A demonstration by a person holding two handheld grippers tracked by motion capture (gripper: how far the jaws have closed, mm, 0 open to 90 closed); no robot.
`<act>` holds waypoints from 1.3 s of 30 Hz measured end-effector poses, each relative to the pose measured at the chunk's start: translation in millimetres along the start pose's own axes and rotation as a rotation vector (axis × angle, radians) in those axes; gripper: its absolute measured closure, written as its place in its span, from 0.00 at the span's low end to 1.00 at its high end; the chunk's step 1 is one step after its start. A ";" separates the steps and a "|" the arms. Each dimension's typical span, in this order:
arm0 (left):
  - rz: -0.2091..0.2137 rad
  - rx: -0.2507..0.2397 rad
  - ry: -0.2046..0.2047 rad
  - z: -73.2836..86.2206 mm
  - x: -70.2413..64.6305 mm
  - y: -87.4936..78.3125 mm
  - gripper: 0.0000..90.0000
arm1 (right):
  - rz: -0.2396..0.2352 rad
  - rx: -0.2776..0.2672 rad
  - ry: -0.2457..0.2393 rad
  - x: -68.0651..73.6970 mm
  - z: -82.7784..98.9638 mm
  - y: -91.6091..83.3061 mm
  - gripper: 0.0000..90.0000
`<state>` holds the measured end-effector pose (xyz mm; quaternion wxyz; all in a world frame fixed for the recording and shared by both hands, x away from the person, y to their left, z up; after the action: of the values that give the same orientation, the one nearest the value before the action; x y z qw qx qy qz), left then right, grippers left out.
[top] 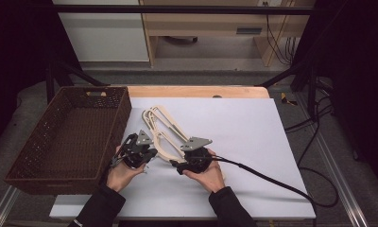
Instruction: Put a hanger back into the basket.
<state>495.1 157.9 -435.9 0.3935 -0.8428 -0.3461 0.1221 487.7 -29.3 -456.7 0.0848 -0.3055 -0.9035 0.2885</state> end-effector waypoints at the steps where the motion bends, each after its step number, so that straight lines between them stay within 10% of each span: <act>1: -0.001 -0.003 -0.005 -0.2 -0.4 0.0 0.98 | 0.006 0.010 -0.011 1.8 0.8 2.4 0.42; 26: 0.014 -0.012 -0.017 -3.1 -4.0 -8.3 0.98 | 0.057 0.118 -0.182 9.4 9.0 20.1 0.85; 30: 0.048 -0.080 -0.045 -5.7 -2.1 -17.1 0.93 | 0.059 0.117 -0.224 8.4 7.6 15.9 0.87; 39: 0.073 -0.372 -0.105 -15.5 9.7 -68.2 0.36 | 0.090 0.103 -0.248 2.4 0.1 2.7 0.91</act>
<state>476.3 186.2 -374.1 0.2077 -0.9056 -0.3517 0.1140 487.1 -26.1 -458.3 -0.0251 -0.3030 -0.8765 0.3733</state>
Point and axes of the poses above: each handheld gripper's, and its own axes: y roughly forward along the jaws, z roughly out of its underside, x roughly to its left, the point moved 3 cm from there along y, roughly forward along the jaws, and after that the axes turned 1 degree about z, right-handed, at the moved point
